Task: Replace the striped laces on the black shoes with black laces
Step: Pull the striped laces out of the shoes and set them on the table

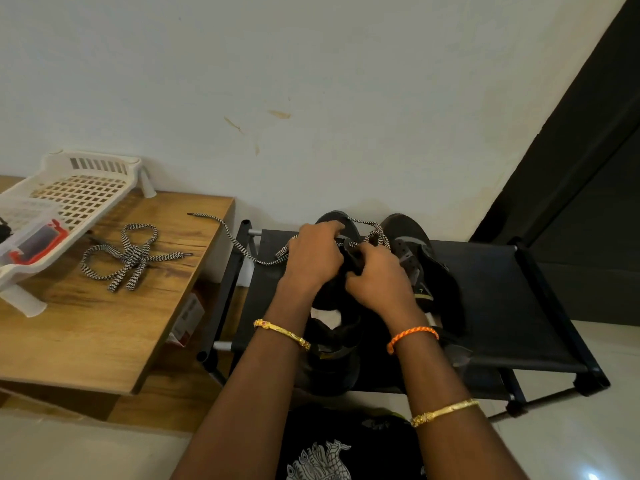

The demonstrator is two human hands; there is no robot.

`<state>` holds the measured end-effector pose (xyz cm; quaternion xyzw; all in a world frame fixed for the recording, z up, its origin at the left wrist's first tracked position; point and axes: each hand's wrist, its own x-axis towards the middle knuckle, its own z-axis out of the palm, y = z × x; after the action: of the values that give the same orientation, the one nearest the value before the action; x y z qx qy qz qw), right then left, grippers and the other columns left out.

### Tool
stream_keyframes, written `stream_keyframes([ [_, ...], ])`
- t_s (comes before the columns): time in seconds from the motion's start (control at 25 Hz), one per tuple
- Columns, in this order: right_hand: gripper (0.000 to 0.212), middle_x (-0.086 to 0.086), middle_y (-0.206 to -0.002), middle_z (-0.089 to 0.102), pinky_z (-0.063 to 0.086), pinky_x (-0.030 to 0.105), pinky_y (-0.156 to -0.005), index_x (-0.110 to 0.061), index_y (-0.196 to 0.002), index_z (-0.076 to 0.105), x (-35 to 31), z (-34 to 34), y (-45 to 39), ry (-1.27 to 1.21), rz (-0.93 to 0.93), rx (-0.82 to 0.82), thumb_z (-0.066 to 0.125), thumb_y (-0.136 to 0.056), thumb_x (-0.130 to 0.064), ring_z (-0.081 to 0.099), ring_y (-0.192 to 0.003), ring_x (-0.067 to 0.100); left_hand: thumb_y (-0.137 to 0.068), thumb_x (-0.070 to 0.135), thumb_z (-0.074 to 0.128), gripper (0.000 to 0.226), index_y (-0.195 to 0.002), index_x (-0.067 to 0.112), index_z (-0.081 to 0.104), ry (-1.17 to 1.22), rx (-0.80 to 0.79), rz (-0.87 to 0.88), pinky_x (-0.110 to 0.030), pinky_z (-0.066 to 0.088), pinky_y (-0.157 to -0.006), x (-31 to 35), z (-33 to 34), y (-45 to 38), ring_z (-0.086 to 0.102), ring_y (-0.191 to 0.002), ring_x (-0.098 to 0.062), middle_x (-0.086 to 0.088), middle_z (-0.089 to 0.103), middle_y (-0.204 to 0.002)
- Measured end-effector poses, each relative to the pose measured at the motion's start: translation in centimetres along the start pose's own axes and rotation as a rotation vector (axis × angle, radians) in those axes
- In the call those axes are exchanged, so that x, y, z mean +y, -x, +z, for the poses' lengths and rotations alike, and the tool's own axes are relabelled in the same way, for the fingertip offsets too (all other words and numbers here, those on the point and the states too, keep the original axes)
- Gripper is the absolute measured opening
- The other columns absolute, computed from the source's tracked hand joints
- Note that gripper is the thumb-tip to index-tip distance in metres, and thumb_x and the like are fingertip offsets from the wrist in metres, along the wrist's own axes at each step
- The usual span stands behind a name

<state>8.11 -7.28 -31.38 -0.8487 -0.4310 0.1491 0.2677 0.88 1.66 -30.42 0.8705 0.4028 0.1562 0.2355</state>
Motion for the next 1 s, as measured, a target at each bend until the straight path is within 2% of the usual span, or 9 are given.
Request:
stream_keyframes([
  [0.12,0.023,0.008,-0.096,0.064,0.04,0.029,-0.067,-0.017,-0.095,0.065,-0.4,0.1,-0.6,0.047,0.098,0.147,0.06,-0.077,-0.031,0.061,-0.093,0.033,-0.087,0.009,0.051,0.031,-0.111,0.02,0.068,-0.096,0.032,-0.019,-0.043,0.044,-0.092,0.4,0.5,-0.5,0.049,-0.113,-0.03,-0.007,0.063,-0.113],
  [0.28,0.017,0.01,-0.07,0.056,0.037,0.026,-0.062,-0.01,-0.072,0.066,-0.1,-1.5,-1.9,0.034,0.149,0.057,0.059,-0.072,-0.025,0.058,-0.08,0.035,-0.088,0.013,0.056,0.022,-0.103,0.017,0.071,-0.116,0.082,-0.082,-0.042,0.043,-0.089,0.8,0.8,-0.9,0.049,-0.112,-0.029,-0.007,0.063,-0.109],
  [0.4,0.018,0.01,-0.065,0.055,0.037,0.027,-0.061,-0.008,-0.063,0.057,0.2,-1.9,-2.8,-0.038,0.196,0.0,0.054,-0.072,-0.023,0.056,-0.076,0.036,-0.091,0.012,0.051,0.021,-0.101,0.009,0.068,-0.175,0.106,-0.06,-0.041,0.045,-0.085,0.8,1.1,-1.0,0.049,-0.109,-0.03,-0.01,0.059,-0.108],
  [0.48,0.022,0.012,-0.078,0.06,0.036,0.027,-0.065,-0.01,-0.072,0.057,-0.1,-1.6,-3.1,-0.057,0.221,-0.041,0.05,-0.074,-0.031,0.057,-0.086,0.036,-0.093,0.012,0.045,0.024,-0.103,0.007,0.066,-0.164,0.101,-0.04,-0.038,0.044,-0.084,0.8,1.3,-1.0,0.05,-0.106,-0.03,-0.012,0.057,-0.111],
  [0.6,0.046,0.019,-0.112,0.061,0.035,0.03,-0.074,-0.007,-0.103,0.06,0.0,-0.9,-3.2,-0.046,0.225,-0.097,0.042,-0.077,-0.041,0.055,-0.106,0.037,-0.093,0.014,0.045,0.023,-0.1,0.005,0.064,-0.157,0.103,-0.032,-0.036,0.039,-0.087,0.8,1.5,-1.0,0.055,-0.1,-0.031,-0.014,0.058,-0.111],
  [0.68,0.043,0.021,-0.122,0.057,0.033,0.031,-0.076,-0.006,-0.115,0.055,0.0,-0.8,-3.1,-0.025,0.232,-0.084,0.042,-0.084,-0.033,0.052,-0.112,0.037,-0.092,0.014,0.047,0.022,-0.097,0.002,0.065,-0.035,0.158,-0.11,-0.037,0.042,-0.087,0.7,1.5,-0.9,0.058,-0.097,-0.029,-0.013,0.062,-0.106],
  [0.76,0.043,0.021,-0.126,0.055,0.032,0.032,-0.077,-0.005,-0.12,0.052,0.0,-0.8,-3.0,-0.01,0.238,-0.081,0.041,-0.086,-0.03,0.051,-0.115,0.038,-0.091,0.013,0.051,0.019,-0.088,0.001,0.065,0.175,0.208,-0.244,-0.032,0.044,-0.08,0.2,1.4,-0.8,0.059,-0.088,-0.023,-0.007,0.064,-0.095],
  [0.92,0.044,0.02,-0.125,0.055,0.034,0.032,-0.078,-0.005,-0.121,0.052,-0.2,-0.8,-2.9,-0.03,0.261,-0.084,0.04,-0.086,-0.028,0.051,-0.113,0.037,-0.087,0.003,0.058,0.019,-0.069,0.003,0.056,0.953,0.236,-0.633,-0.017,0.044,-0.049,-0.9,0.7,-1.4,0.053,-0.052,-0.015,-0.008,0.052,-0.064],
  [1.0,0.044,0.02,-0.124,0.056,0.035,0.032,-0.078,-0.005,-0.12,0.053,-0.2,-0.8,-3.0,-0.029,0.267,-0.084,0.041,-0.086,-0.029,0.052,-0.111,0.037,-0.088,0.002,0.058,0.023,-0.066,0.005,0.05,1.109,0.22,-0.697,-0.017,0.043,-0.047,-1.1,0.7,-1.5,0.051,-0.046,-0.013,-0.006,0.048,-0.06],
])
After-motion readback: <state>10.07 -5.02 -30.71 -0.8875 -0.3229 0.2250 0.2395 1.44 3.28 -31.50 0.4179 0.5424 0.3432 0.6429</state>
